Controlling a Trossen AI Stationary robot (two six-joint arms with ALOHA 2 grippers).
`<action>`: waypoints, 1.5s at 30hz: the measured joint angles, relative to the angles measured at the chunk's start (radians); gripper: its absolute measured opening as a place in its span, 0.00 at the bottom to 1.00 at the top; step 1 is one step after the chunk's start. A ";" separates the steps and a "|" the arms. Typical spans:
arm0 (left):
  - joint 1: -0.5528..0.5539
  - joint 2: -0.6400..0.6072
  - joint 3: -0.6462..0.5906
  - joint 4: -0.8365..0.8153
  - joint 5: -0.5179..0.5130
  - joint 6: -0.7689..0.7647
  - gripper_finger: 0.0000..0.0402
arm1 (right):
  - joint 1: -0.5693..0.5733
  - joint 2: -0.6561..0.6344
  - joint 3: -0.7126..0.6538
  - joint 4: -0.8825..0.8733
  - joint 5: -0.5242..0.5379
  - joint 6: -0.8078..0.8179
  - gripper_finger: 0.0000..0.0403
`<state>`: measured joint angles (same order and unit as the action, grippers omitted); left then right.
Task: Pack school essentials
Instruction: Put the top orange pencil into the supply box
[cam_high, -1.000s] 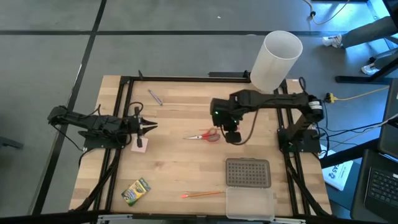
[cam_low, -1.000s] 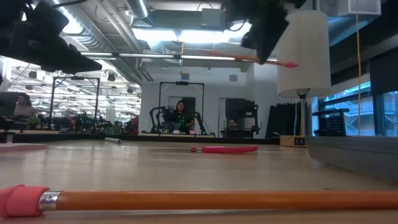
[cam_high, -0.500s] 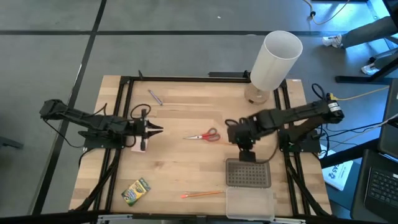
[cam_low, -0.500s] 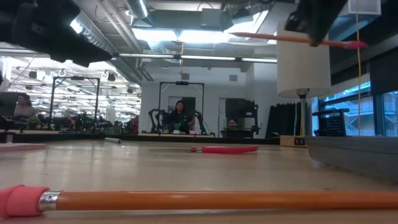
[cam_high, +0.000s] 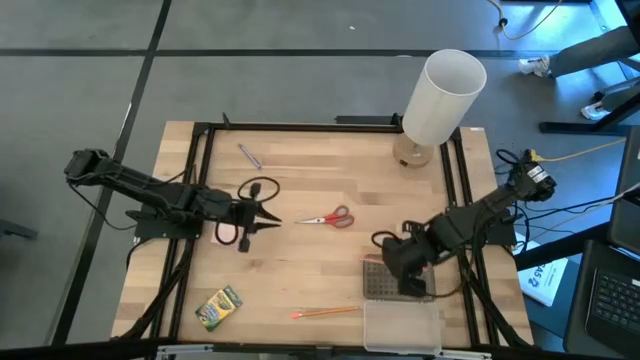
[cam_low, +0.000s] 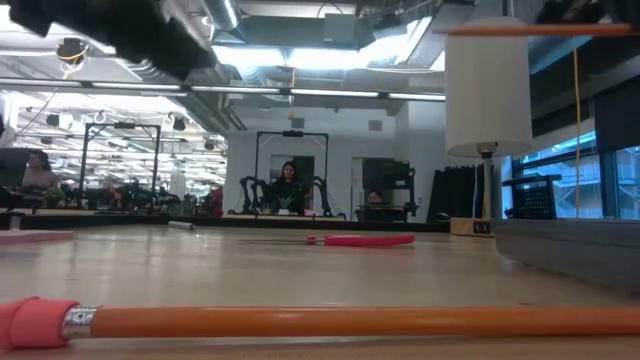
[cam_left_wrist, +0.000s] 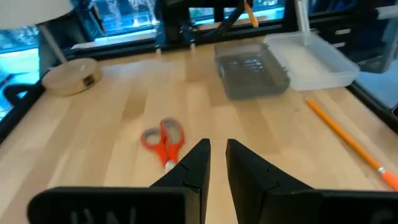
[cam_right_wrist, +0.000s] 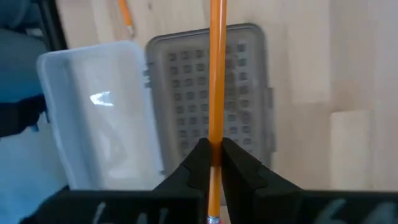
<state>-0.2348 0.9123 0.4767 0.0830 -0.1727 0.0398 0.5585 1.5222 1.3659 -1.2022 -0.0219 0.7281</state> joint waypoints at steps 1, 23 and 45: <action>-0.007 0.024 0.024 0.001 0.000 0.011 0.12 | 0.019 0.003 0.000 0.012 0.004 0.020 0.07; -0.115 0.325 0.307 0.000 0.000 0.128 0.12 | 0.312 0.175 0.000 0.163 0.019 0.291 0.07; -0.115 0.325 0.308 0.001 -0.001 0.125 0.12 | 0.380 0.362 0.000 0.196 -0.004 0.231 0.07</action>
<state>-0.3500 1.2377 0.7849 0.0836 -0.1734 0.1645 0.9386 1.8840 1.3663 -1.0058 -0.0254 0.9588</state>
